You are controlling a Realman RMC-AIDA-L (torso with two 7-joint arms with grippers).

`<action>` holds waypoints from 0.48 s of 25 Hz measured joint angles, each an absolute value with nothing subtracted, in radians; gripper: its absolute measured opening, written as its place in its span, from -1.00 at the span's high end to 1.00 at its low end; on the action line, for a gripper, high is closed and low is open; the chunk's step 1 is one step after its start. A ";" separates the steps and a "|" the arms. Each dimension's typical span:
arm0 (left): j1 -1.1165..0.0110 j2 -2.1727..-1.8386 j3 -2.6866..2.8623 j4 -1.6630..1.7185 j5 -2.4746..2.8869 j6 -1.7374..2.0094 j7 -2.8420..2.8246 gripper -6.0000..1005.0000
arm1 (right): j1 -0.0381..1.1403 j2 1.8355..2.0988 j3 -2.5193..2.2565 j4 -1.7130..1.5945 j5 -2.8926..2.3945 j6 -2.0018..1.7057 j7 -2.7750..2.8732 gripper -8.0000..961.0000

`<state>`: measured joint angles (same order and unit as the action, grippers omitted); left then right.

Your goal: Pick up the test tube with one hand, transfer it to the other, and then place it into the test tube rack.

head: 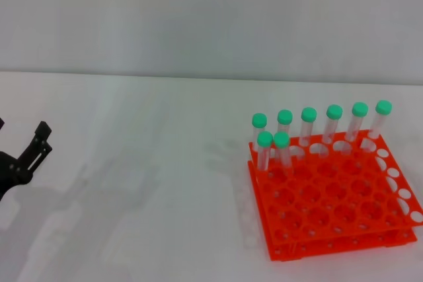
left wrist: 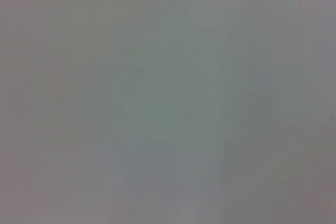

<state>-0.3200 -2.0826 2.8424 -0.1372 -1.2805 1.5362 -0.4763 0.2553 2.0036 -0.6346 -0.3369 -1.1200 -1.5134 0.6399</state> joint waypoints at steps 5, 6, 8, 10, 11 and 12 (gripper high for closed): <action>-0.341 -2.082 2.842 -0.112 -1.315 1.501 -0.442 -0.78 | 0.256 2.003 -0.540 -0.234 -1.119 -1.504 0.522 -0.82; -0.346 -2.082 2.842 -0.106 -1.320 1.491 -0.442 -0.78 | 0.258 2.003 -0.527 -0.221 -1.119 -1.501 0.507 -0.82; -0.356 -2.081 2.842 -0.098 -1.333 1.473 -0.442 -0.78 | 0.262 2.003 -0.506 -0.202 -1.118 -1.493 0.487 -0.82; -0.364 -2.080 2.842 -0.094 -1.350 1.462 -0.441 -0.78 | 0.266 2.003 -0.496 -0.186 -1.101 -1.488 0.475 -0.82; -0.367 -2.080 2.842 -0.095 -1.358 1.458 -0.441 -0.78 | 0.268 2.004 -0.495 -0.176 -1.086 -1.488 0.472 -0.82; -0.372 -2.080 2.842 -0.095 -1.369 1.452 -0.441 -0.78 | 0.270 2.004 -0.495 -0.170 -1.072 -1.488 0.471 -0.82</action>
<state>-0.3723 -2.0796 2.8424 -0.0951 -1.3693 1.4522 -0.4407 0.2697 2.0038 -0.4948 -0.1700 -1.0720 -1.4878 0.4710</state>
